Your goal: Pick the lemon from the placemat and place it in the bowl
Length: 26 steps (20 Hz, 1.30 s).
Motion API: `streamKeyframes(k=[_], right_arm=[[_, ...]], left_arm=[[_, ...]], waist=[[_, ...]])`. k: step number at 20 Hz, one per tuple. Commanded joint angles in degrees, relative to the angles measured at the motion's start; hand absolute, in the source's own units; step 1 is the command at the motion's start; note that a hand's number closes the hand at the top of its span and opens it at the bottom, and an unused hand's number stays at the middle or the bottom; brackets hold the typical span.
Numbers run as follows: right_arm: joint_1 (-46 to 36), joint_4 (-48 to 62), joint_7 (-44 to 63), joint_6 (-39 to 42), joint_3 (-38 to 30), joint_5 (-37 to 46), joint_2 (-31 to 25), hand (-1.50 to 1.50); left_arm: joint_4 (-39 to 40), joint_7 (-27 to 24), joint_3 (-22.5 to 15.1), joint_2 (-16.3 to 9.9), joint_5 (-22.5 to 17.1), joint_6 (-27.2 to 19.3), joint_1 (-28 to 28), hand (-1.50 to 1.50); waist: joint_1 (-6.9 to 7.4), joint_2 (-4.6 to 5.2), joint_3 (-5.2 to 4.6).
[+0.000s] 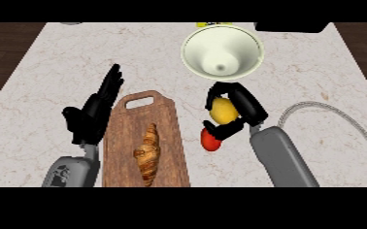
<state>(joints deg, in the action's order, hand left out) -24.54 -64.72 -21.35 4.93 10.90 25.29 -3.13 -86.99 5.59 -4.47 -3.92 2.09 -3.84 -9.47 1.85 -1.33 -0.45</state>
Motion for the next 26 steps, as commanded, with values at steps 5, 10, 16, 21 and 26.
streamKeyframes(k=[5,10,16,21,26], right_arm=[[-3.69,-24.59,25.93,-15.77,19.0,1.35,3.07,1.5],[-14.09,-34.81,51.35,-15.78,22.93,7.4,3.11,1.5],[-28.28,-35.68,69.46,-14.89,19.92,8.24,3.12,1.5],[-35.03,-25.56,68.16,-15.71,15.68,8.59,3.13,1.5],[-38.5,-14.1,64.39,-12.74,11.99,11.42,0.66,1.5]], left_arm=[[0.23,-0.89,2.35,-1.16,-0.74,-0.17,0.14,0.0],[-0.56,1.24,0.39,0.99,0.7,-2.01,0.23,0.0],[0.36,-1.41,1.09,0.38,1.32,-1.73,0.14,0.0],[-0.46,-3.77,1.57,-1.07,0.17,1.12,2.79,0.0],[-3.17,1.72,1.39,-0.13,-0.05,-0.13,-0.24,0.0]], waist=[[-2.28,0.01,0.26],[-2.44,0.26,0.31],[-1.59,1.07,0.39],[-1.32,1.3,0.41],[-1.18,1.32,0.41]])
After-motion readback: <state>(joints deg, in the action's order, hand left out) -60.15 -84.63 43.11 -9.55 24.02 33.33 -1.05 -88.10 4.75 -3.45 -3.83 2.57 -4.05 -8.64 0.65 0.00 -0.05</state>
